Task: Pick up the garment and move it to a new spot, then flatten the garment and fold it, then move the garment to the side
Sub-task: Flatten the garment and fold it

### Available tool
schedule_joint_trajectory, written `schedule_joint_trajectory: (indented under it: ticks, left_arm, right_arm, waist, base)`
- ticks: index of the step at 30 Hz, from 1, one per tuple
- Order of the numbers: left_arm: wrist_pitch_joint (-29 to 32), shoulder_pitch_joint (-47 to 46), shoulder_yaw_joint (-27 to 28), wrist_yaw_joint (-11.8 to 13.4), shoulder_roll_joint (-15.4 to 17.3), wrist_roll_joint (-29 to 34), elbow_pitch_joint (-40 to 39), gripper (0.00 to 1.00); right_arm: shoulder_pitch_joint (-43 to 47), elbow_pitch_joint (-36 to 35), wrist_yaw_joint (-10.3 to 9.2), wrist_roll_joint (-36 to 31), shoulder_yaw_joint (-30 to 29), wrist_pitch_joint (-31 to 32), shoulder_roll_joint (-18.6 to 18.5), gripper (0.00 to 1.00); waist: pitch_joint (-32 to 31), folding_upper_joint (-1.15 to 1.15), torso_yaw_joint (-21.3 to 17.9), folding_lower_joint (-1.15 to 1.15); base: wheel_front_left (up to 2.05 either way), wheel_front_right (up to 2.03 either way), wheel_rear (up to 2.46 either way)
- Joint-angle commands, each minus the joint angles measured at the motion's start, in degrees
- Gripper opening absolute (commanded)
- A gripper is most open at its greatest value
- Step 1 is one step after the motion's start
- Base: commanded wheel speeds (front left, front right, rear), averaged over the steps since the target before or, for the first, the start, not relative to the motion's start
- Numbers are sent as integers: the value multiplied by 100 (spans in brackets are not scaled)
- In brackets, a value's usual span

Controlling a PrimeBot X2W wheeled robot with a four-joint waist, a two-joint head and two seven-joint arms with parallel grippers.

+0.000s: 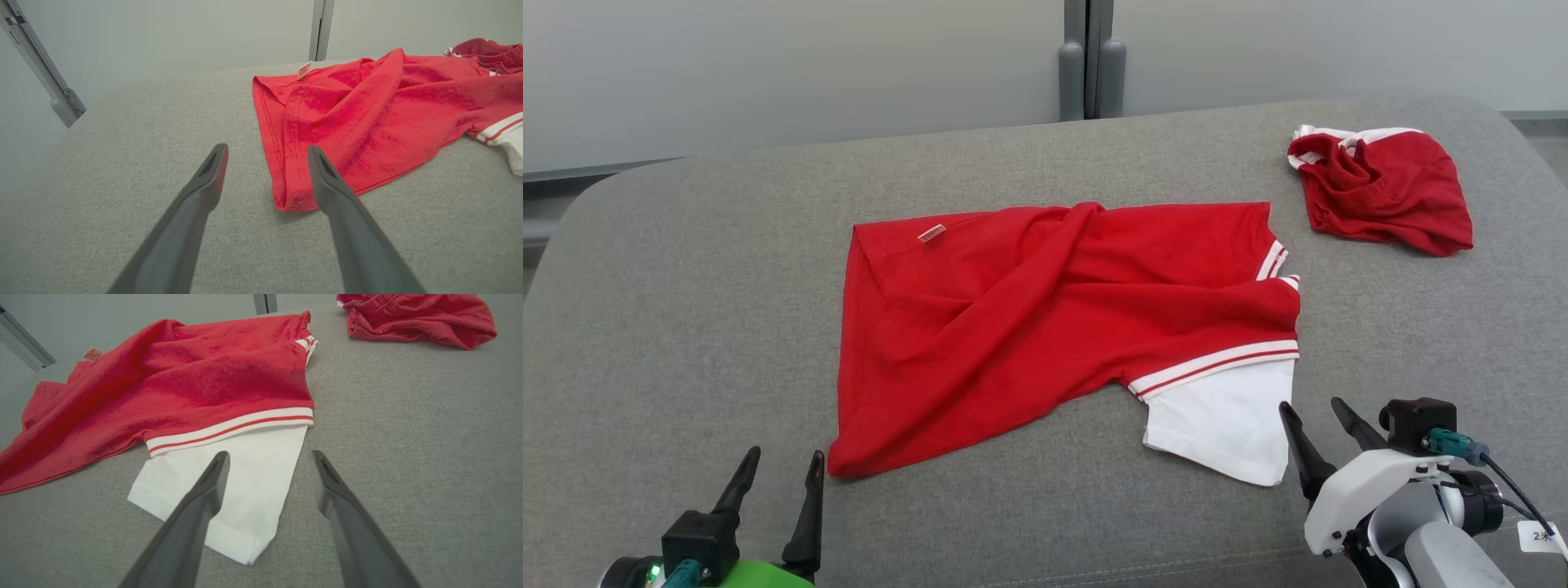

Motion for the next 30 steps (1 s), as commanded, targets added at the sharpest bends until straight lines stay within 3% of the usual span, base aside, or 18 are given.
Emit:
schedule_joint_trajectory:
  ticks: [1,9,25,26,27,29,30]
  left_arm:
    - [1,-131,-61,-11,54,-69,92,100]
    - [24,-704,-656,-18,211,-415,990,100]
    - [46,-1608,-1644,-20,412,-1142,2450,100]
    - [73,-1647,-1719,-20,413,-1182,2524,100]
    - [60,-1695,-1777,-20,423,-1225,2576,97]
    - [49,-1740,-1885,-19,428,-1344,2674,43]
    - [44,-1763,-1945,-19,444,-1396,2725,27]
  right_arm:
    - [-36,44,-1,76,20,50,-11,100]
    - [-265,498,-1,153,308,313,88,100]
    - [-826,1842,1,433,773,129,449,100]
    - [-834,1895,3,479,843,186,483,86]
    - [-848,1929,10,520,907,203,499,55]
    - [-884,1985,18,596,995,185,495,0]
    - [-892,2015,18,630,1036,194,481,0]
  waist:
    - [75,0,-40,0]
    - [356,0,-139,0]
    - [462,0,-185,0]
    - [456,0,-191,0]
    - [452,0,-195,0]
    - [441,0,-202,0]
    - [435,0,-204,0]
  base:
    - [0,0,0]
    - [0,0,0]
    - [0,0,0]
    - [0,0,0]
    - [0,0,0]
    - [0,0,0]
    - [0,0,0]
